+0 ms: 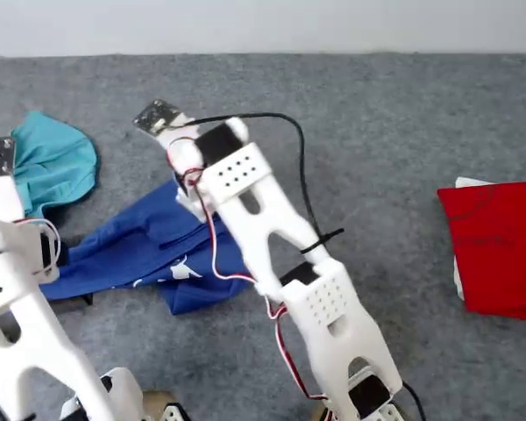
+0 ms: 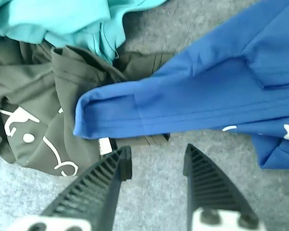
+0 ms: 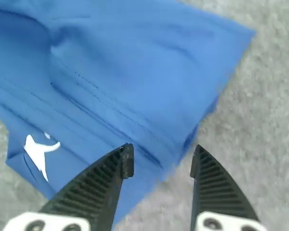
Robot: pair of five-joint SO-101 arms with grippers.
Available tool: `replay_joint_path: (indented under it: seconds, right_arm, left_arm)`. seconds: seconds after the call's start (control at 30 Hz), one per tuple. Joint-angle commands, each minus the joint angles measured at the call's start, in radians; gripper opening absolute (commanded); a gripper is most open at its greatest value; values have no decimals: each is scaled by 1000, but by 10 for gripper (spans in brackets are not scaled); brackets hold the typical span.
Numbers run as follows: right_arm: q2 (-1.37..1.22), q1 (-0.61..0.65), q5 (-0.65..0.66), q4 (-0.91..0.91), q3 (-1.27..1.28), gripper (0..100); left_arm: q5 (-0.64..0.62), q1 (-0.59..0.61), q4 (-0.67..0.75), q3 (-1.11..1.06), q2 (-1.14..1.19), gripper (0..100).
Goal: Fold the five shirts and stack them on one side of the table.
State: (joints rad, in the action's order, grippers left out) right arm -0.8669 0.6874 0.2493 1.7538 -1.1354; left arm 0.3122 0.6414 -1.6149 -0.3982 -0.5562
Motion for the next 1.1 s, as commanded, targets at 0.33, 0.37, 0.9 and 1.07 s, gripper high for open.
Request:
replay_joint_path:
  seconds: [0.33,0.37,0.9,1.07]
  right_arm:
    - [-122,5,-3,33,-100,155]
    - [-122,4,-2,33,-100,117]
    - [67,-88,98,44,23,9]
    - [213,-117,106,42,152,9]
  left_arm:
    - [2,5,12,-59,-98,177]
    - [2,5,12,-59,-98,177]
    - [2,5,12,-59,-97,177]
    - [2,5,12,-59,-97,177]
